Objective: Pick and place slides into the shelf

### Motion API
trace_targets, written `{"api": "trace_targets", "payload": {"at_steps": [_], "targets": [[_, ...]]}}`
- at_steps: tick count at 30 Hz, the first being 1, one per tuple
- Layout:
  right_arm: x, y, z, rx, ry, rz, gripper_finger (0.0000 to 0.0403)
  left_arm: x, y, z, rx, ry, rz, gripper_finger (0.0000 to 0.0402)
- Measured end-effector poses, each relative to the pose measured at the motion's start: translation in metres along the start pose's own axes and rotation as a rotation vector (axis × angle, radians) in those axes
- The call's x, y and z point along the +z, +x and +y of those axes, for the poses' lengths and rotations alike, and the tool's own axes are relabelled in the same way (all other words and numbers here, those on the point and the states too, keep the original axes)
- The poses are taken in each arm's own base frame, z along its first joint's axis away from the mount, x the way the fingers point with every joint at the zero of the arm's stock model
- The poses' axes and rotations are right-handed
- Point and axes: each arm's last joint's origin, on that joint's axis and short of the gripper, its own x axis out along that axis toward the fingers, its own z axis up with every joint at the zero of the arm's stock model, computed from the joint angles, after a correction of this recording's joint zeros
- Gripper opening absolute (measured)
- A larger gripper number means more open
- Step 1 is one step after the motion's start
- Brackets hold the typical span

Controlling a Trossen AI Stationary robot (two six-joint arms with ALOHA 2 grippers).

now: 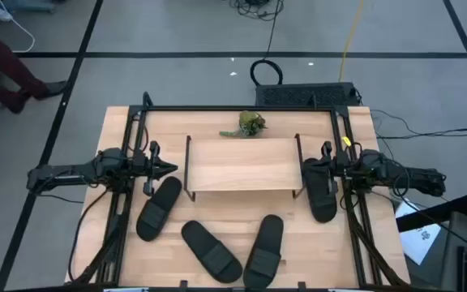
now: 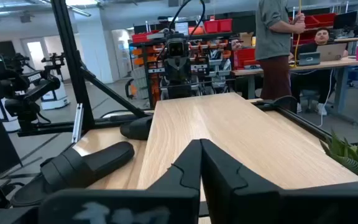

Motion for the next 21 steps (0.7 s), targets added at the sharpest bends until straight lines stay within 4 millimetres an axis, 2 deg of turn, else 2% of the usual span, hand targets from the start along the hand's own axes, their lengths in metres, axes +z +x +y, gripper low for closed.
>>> {"api": "trace_targets", "payload": {"at_steps": [7,16,21], "targets": [[0.0000,0.0000,0.0000,0.000,0.000,0.000,0.0000,0.0000,0.0000,0.0000,0.000,0.000,0.000,0.0001],[0.0000,0.0000,0.0000,0.000,0.000,0.000,0.0000,0.0000,0.0000,0.0000,0.000,0.000,0.000,0.0025],[0.0000,0.0000,0.0000,0.000,0.000,0.000,0.0000,0.0000,0.0000,0.0000,0.000,0.000,0.000,0.0022]]}}
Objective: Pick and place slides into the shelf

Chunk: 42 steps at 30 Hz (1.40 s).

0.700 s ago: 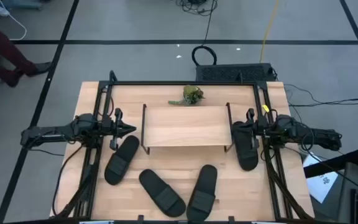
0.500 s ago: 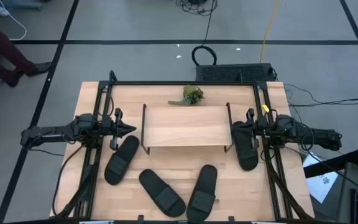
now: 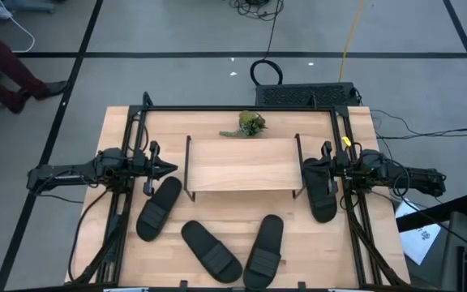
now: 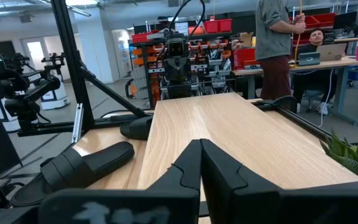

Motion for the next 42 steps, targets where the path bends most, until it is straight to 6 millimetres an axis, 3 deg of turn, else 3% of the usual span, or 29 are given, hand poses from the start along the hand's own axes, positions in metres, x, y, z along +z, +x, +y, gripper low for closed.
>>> {"api": "trace_targets", "payload": {"at_steps": [9,20,32,42], "targets": [[0.0000,0.0000,0.0000,0.000,0.000,0.000,0.0000,0.0000,0.0000,0.0000,0.000,0.000,0.000,0.0002],[0.0000,0.0000,0.0000,0.000,0.000,0.000,0.0000,-0.0001,0.0000,0.0000,0.000,0.000,0.000,0.0025],[0.0000,0.0000,0.0000,0.000,0.000,0.000,0.0000,0.0000,0.0000,0.0000,0.000,0.000,0.000,0.0001],[0.0000,0.0000,0.0000,0.000,0.000,0.000,0.0000,0.0000,0.0000,0.0000,0.000,0.000,0.000,0.0026]]}}
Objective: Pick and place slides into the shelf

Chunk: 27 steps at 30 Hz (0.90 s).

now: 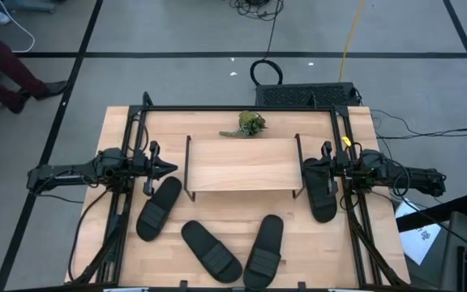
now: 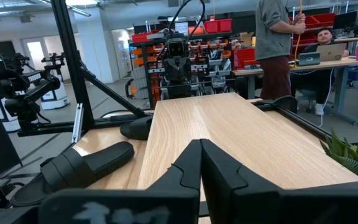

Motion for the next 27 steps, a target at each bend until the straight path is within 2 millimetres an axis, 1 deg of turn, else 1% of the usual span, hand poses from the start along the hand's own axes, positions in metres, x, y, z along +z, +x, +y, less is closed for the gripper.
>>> {"api": "trace_targets", "payload": {"at_steps": [6,12,20,22,27], "targets": [[0.0000,0.0000,0.0000,0.000,0.000,0.000,0.0000,0.0000,0.0000,0.0000,0.000,0.001,0.000,0.0016],[0.0000,0.0000,0.0000,0.000,0.000,0.000,0.0000,0.0005,0.0000,0.0007,0.026,0.121,-0.004,0.0001],[0.0001,0.0000,0.0000,0.000,0.000,-0.001,0.0000,0.0006,0.0000,0.0007,0.027,0.127,-0.004,0.0023],[0.0001,0.0000,0.0000,0.000,0.000,-0.001,0.0000,0.0006,0.0000,0.0007,0.027,0.103,-0.005,0.0026],[0.0001,0.0000,0.0000,0.000,0.000,-0.001,0.0000,0.0006,0.0000,0.0007,0.026,-0.045,-0.007,0.0020]]}}
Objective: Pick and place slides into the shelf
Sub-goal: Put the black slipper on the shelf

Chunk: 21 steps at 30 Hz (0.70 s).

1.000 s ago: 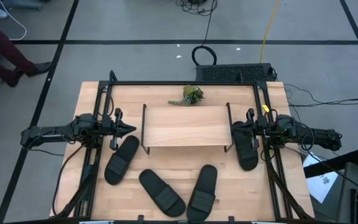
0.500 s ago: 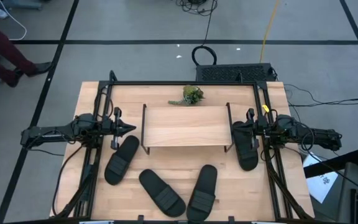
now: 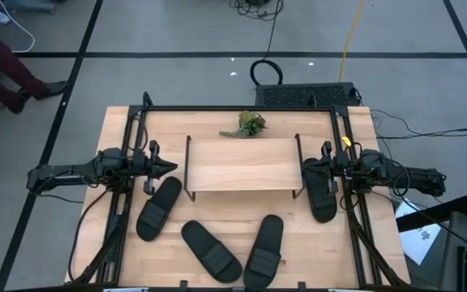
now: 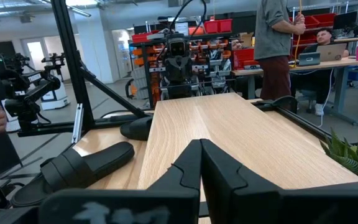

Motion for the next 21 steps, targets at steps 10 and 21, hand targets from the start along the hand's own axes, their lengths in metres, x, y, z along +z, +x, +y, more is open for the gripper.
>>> {"api": "trace_targets", "payload": {"at_steps": [10,21], "targets": [[0.000,0.000,0.000,0.000,-0.017,0.000,0.0000,0.000,0.000,0.000,-0.005,-0.282,0.001,0.0006],[0.019,-0.003,0.000,-0.076,-0.181,-0.115,0.0007,0.000,0.000,0.001,0.026,0.058,0.002,0.0011]]}}
